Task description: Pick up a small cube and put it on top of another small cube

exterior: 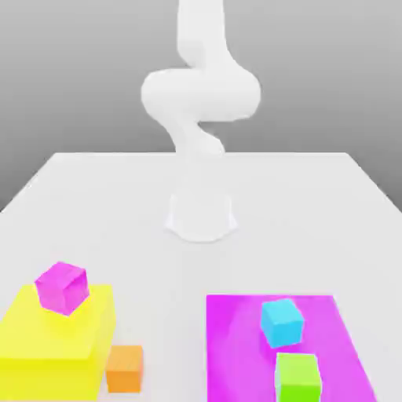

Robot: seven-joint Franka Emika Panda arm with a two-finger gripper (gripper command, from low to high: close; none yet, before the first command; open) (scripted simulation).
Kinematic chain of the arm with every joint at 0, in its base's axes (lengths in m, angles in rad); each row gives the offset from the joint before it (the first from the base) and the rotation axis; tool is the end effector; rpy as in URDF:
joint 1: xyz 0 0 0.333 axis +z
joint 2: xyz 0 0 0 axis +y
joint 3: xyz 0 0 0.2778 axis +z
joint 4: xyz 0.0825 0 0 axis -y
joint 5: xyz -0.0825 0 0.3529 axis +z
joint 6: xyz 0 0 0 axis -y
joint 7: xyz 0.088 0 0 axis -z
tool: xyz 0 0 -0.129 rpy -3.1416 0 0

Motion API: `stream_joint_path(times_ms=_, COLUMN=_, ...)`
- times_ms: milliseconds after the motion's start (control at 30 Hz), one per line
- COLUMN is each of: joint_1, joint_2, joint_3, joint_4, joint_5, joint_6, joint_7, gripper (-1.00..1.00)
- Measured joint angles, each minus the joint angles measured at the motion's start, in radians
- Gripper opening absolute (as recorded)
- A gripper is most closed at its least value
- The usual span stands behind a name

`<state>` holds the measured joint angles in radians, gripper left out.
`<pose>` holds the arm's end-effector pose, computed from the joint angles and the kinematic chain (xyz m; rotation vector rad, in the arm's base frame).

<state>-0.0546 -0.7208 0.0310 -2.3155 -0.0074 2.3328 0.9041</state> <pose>0.3854 -0.0062 0.6338 -2.4108 1.2012 -0.9596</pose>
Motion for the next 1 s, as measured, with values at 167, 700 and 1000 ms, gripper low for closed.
stream_joint_path(times_ms=167, joint_1=-0.107, joint_2=0.162, joint_3=0.062, joint_4=-0.032, joint_5=-0.022, joint_6=0.067, joint_7=0.218, gripper=0.0)
stream_joint_path(times_ms=700, joint_1=-0.317, joint_2=0.668, joint_3=0.135, joint_4=-0.129, joint_5=-0.14, joint_6=0.274, joint_7=0.93, gripper=0.0)
stream_joint_path(times_ms=1000, joint_1=-0.337, joint_2=0.941, joint_3=0.101, joint_4=-0.184, joint_5=-0.086, joint_6=0.401, joint_7=1.236, gripper=0.0)
